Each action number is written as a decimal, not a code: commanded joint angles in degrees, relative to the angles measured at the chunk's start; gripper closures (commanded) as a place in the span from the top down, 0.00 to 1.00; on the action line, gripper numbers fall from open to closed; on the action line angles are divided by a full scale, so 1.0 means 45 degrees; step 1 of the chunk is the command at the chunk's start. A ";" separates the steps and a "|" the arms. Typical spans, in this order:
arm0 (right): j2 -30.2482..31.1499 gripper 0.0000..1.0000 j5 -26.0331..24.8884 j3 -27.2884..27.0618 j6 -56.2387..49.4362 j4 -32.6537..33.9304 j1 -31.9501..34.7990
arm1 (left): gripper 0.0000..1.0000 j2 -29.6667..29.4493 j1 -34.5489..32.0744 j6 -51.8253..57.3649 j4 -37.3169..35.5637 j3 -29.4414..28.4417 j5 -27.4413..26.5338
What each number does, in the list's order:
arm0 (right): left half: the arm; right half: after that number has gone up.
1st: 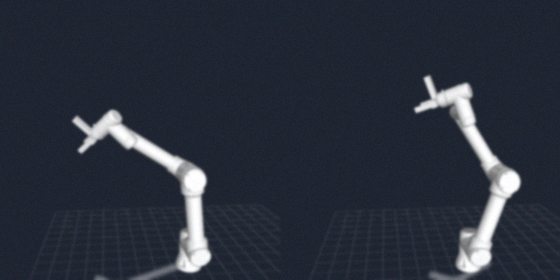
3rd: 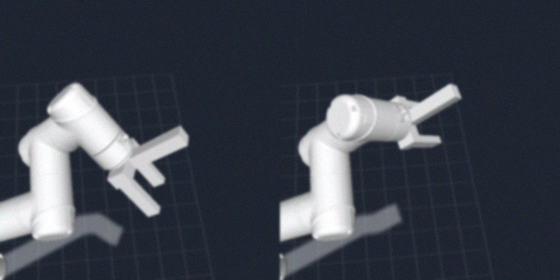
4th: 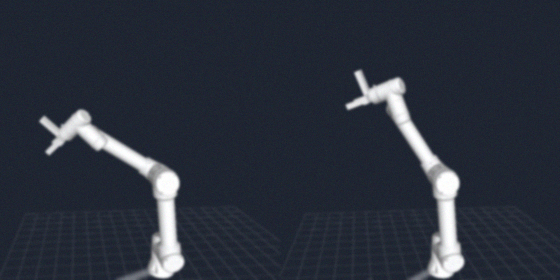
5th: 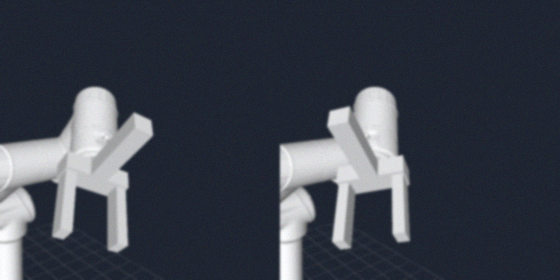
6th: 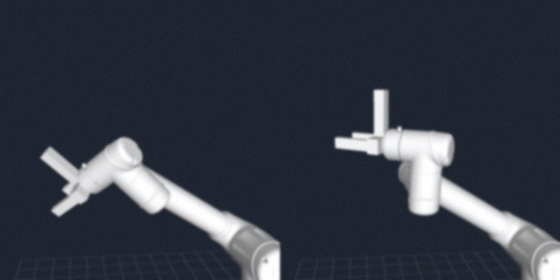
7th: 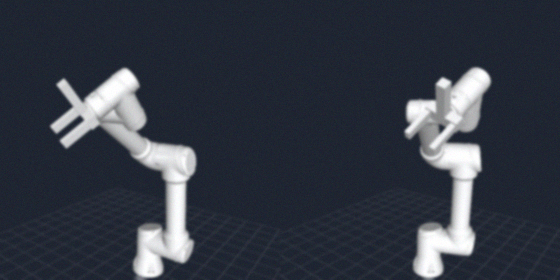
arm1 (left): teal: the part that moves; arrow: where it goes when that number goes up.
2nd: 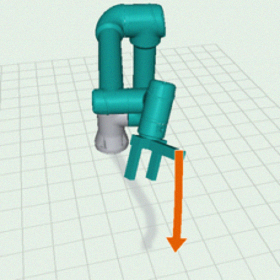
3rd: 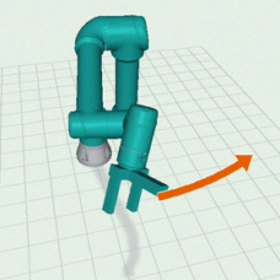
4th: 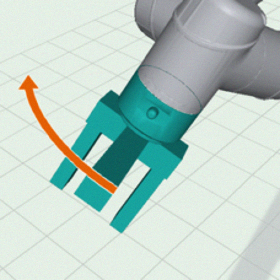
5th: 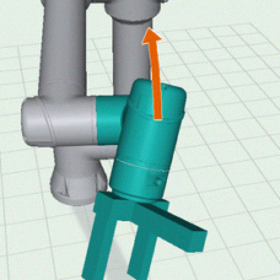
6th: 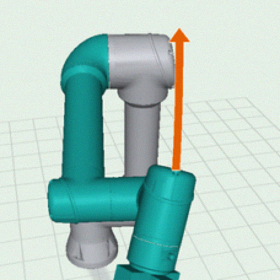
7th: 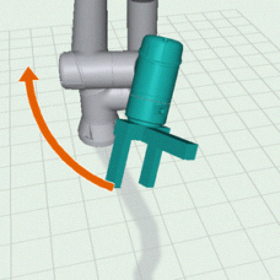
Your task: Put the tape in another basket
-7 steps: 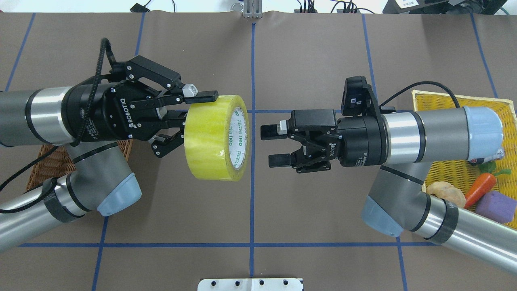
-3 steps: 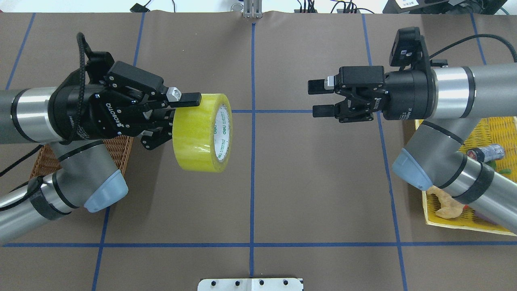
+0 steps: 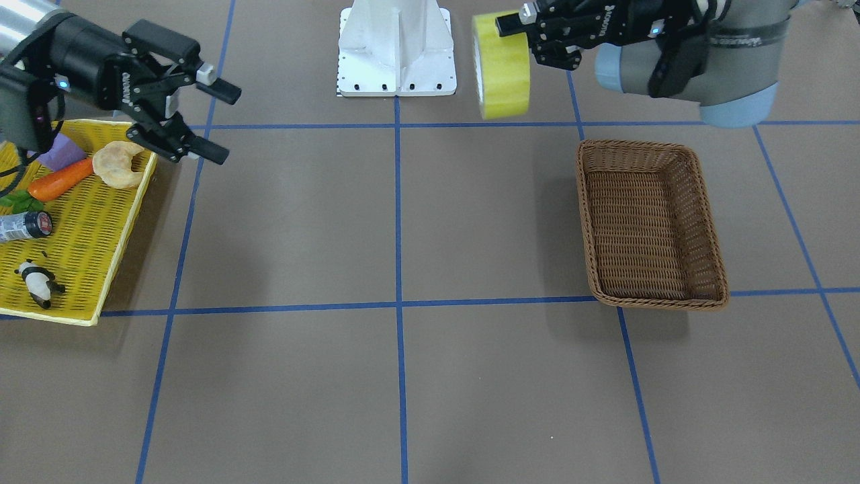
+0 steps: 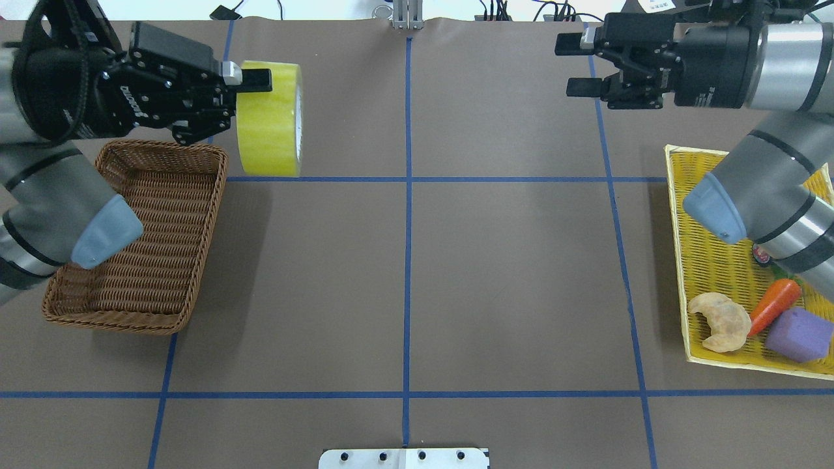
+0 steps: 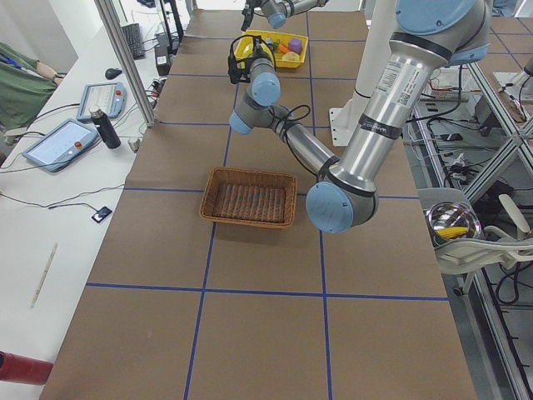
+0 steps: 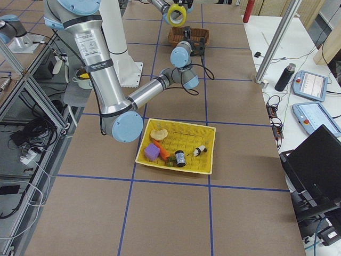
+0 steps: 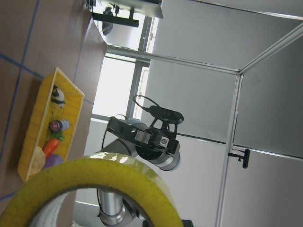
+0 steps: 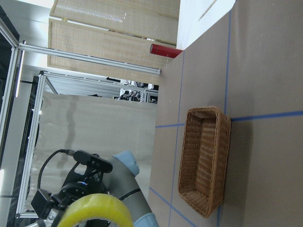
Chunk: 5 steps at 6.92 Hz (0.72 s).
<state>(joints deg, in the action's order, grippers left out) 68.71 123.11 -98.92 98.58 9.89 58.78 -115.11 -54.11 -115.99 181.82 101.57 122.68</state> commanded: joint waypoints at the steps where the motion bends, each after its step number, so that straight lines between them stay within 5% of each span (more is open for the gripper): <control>1: -0.0091 1.00 -0.0033 0.0048 -0.2909 0.3545 0.1134 | 0.00 0.0536 -0.1193 0.3615 -0.2872 0.0493 0.0375; 5: 0.0005 1.00 -0.0697 0.0009 -0.9506 0.9875 0.2502 | 0.00 0.1726 -0.3243 0.9252 -0.8167 0.1061 0.0354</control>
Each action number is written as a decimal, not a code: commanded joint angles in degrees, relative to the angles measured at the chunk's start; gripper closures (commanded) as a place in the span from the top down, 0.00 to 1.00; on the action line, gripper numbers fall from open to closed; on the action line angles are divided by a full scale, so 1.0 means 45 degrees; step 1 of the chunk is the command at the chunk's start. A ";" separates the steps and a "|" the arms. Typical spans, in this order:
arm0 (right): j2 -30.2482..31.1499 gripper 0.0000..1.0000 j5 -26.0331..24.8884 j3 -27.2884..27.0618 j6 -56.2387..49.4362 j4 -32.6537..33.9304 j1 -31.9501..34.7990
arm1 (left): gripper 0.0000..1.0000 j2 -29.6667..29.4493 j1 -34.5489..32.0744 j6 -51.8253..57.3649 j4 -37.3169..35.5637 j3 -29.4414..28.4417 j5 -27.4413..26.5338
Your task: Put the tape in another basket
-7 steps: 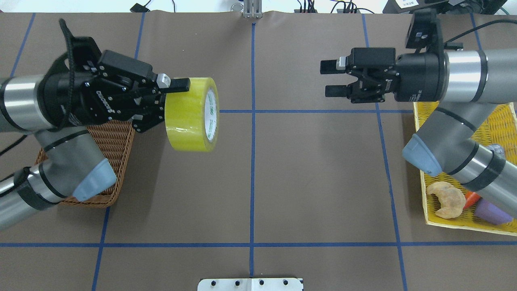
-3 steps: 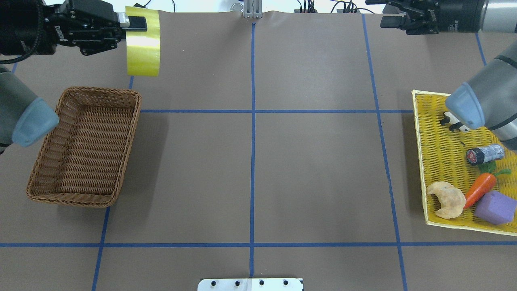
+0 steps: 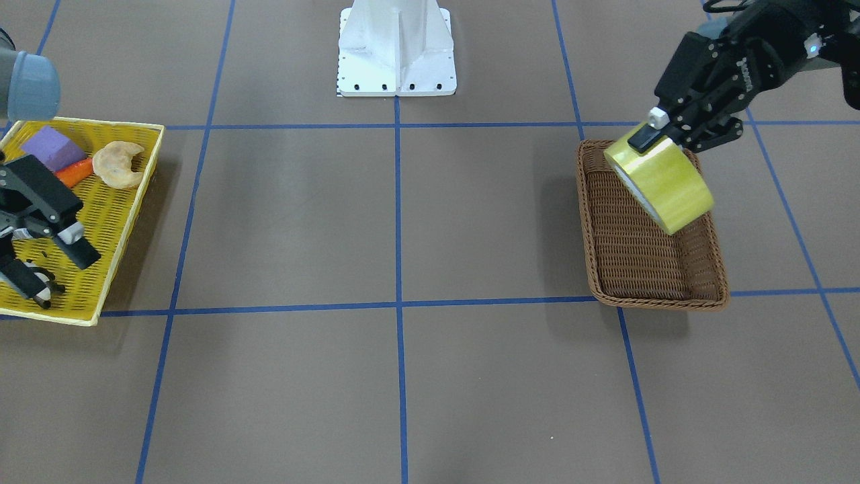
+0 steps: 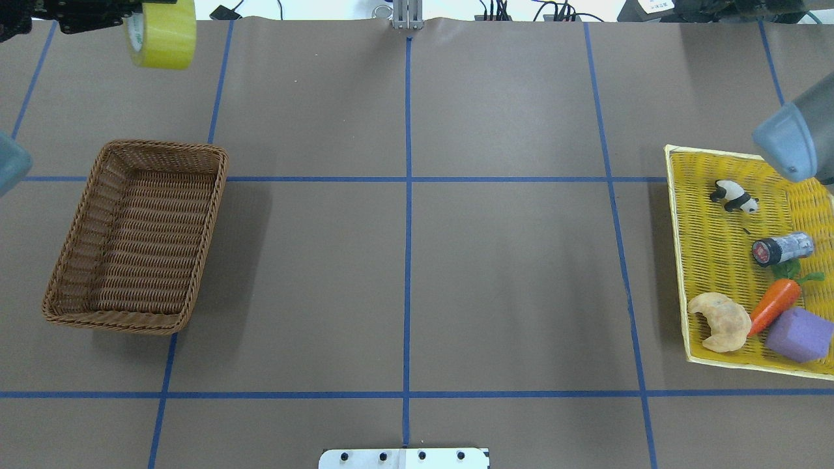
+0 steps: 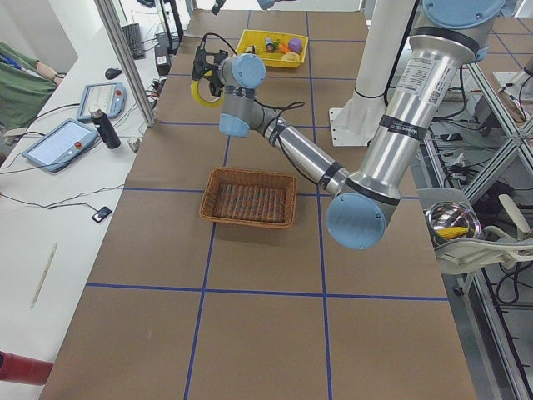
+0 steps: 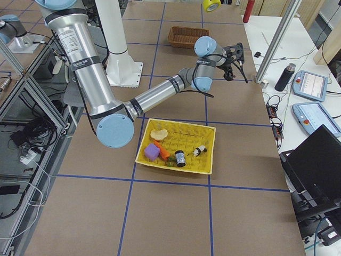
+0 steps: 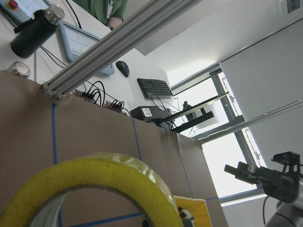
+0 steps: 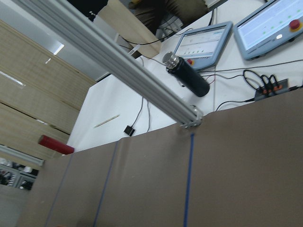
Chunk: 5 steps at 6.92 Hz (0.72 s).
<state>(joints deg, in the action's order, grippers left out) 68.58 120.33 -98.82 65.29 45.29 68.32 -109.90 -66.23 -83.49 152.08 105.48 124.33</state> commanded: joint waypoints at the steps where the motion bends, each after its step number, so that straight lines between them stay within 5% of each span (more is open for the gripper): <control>1: 0.0052 1.00 -0.0021 -0.0013 -0.4078 0.3649 0.0540 | 0.00 0.1000 -0.0750 0.3615 -0.2478 0.0153 -0.0032; 5: -0.0026 1.00 0.1610 -0.0130 -0.8700 1.0196 0.0502 | 0.00 0.1688 -0.0539 0.6731 -0.6812 0.0367 -0.0012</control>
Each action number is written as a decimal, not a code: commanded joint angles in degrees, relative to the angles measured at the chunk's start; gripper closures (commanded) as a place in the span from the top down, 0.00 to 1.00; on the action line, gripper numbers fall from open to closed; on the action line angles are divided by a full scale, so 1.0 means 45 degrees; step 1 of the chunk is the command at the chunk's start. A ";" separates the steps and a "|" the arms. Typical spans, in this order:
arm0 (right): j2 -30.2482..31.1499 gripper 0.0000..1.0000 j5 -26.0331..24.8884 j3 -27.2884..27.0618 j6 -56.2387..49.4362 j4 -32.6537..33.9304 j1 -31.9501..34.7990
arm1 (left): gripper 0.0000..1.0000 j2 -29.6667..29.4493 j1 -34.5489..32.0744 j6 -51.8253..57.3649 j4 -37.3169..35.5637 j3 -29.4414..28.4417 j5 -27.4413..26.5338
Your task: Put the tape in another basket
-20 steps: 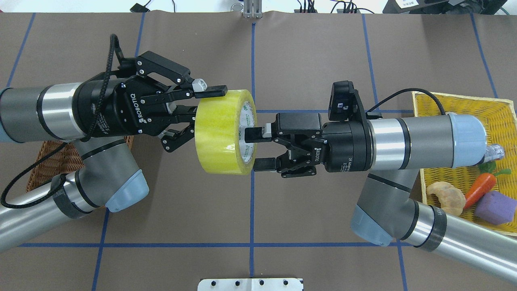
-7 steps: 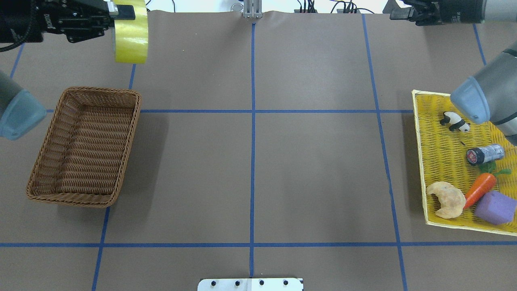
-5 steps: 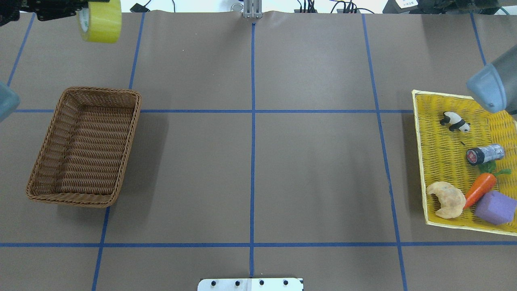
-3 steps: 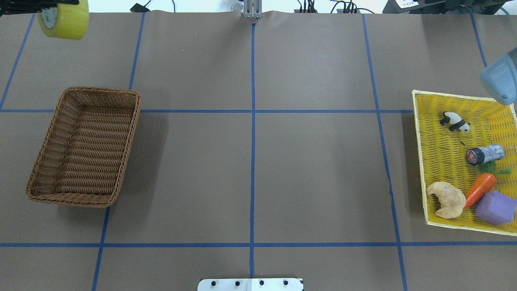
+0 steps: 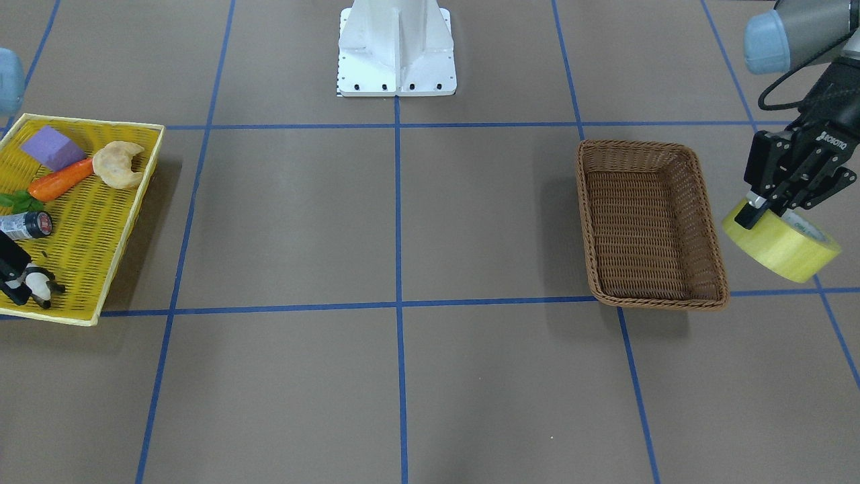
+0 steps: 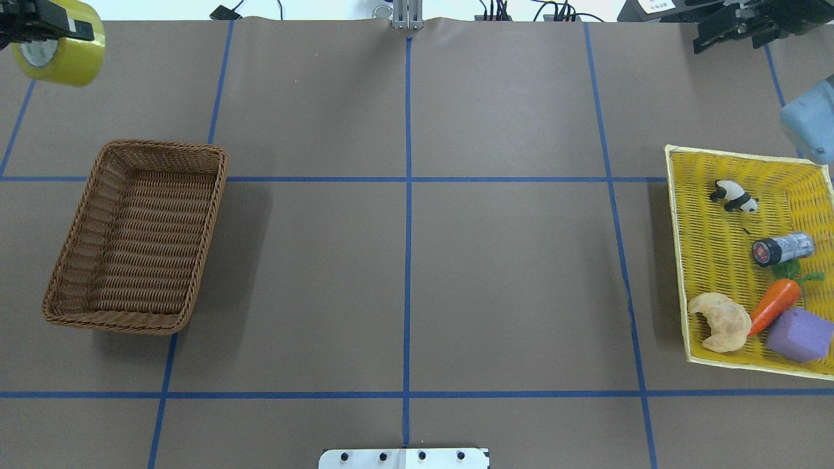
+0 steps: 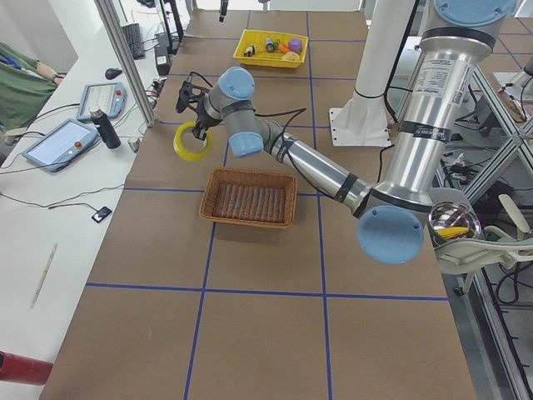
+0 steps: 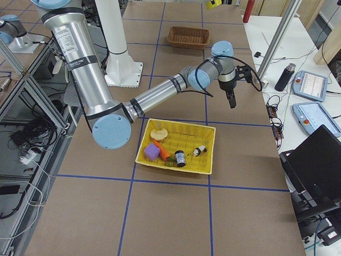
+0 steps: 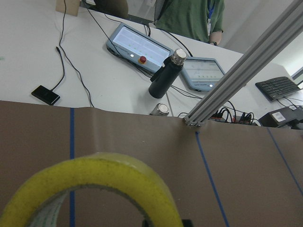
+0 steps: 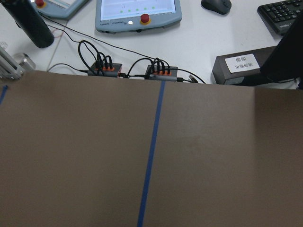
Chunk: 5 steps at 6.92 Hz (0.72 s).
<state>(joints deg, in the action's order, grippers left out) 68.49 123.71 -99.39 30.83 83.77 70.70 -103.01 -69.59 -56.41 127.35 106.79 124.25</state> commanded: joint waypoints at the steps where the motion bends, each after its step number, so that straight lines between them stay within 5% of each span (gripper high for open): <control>1: -0.0005 1.00 0.1429 -0.0042 -0.1301 0.2760 -0.0066 | 0.00 0.0446 0.0540 0.1492 -0.2235 0.0175 0.0026; 4: -0.0182 1.00 0.1709 -0.0160 -0.3776 0.6592 -0.0203 | 0.00 0.0313 0.2955 0.1558 -0.7094 0.1247 0.0007; 5: -0.0007 1.00 0.1709 -0.0102 -0.4538 0.7005 -0.0164 | 0.00 0.0409 0.3506 0.1558 -0.7185 0.1153 -0.0013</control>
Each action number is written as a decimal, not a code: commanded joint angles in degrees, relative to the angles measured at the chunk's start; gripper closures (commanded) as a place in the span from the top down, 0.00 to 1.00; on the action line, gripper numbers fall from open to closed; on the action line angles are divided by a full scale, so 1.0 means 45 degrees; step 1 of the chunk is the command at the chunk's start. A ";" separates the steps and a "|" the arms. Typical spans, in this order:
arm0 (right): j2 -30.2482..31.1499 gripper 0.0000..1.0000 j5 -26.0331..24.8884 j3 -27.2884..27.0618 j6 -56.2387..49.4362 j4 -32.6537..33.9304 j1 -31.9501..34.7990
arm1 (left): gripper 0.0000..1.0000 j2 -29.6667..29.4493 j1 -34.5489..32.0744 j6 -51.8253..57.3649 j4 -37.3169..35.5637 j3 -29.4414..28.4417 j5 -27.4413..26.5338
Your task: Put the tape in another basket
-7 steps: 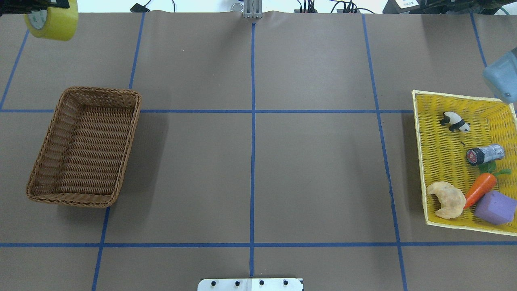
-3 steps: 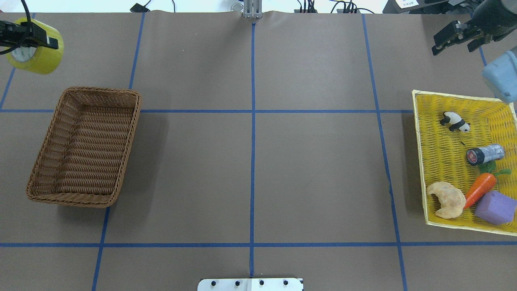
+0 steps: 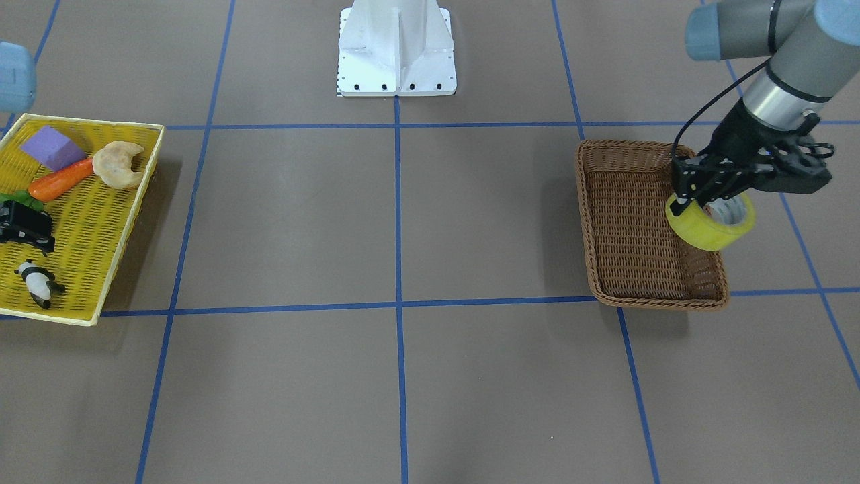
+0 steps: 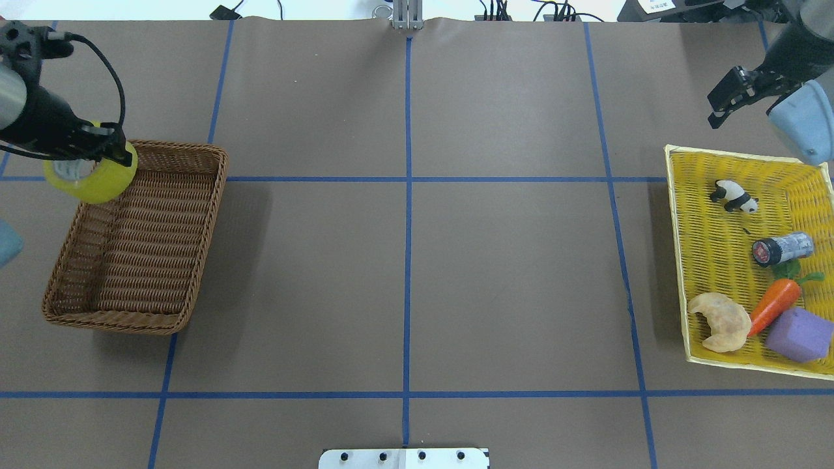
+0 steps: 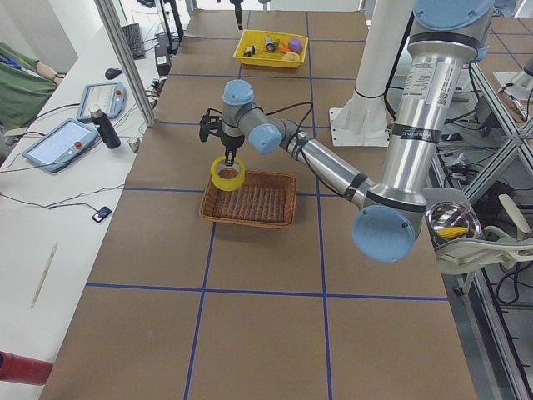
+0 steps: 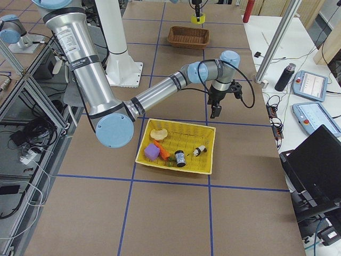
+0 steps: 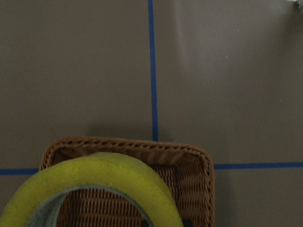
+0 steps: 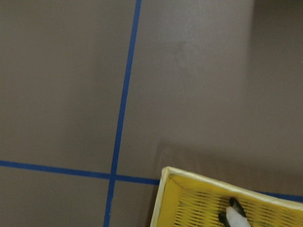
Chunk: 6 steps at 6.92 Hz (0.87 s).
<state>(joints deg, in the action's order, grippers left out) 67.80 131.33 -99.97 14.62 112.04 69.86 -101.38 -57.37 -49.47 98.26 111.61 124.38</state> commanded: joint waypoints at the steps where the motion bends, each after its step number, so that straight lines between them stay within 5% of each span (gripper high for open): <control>1: 0.0826 1.00 0.0190 -0.0165 -0.2007 0.0786 0.0370 | 0.00 0.0068 0.1162 -0.0041 -0.0723 -0.0306 -0.0081; 5: 0.2899 1.00 0.0290 -0.0108 -0.5335 0.0670 0.2207 | 0.00 -0.0068 0.1497 -0.0159 -0.0626 -0.1324 -0.0707; 6: 0.3231 1.00 0.0173 -0.0069 -0.6112 0.0670 0.2287 | 0.08 -0.0088 0.1517 -0.0178 -0.0587 -0.1558 -0.0707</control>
<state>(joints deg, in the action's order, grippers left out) 80.33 132.58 -100.48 -9.20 115.09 79.25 -101.67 -50.75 -50.19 95.43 105.78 121.22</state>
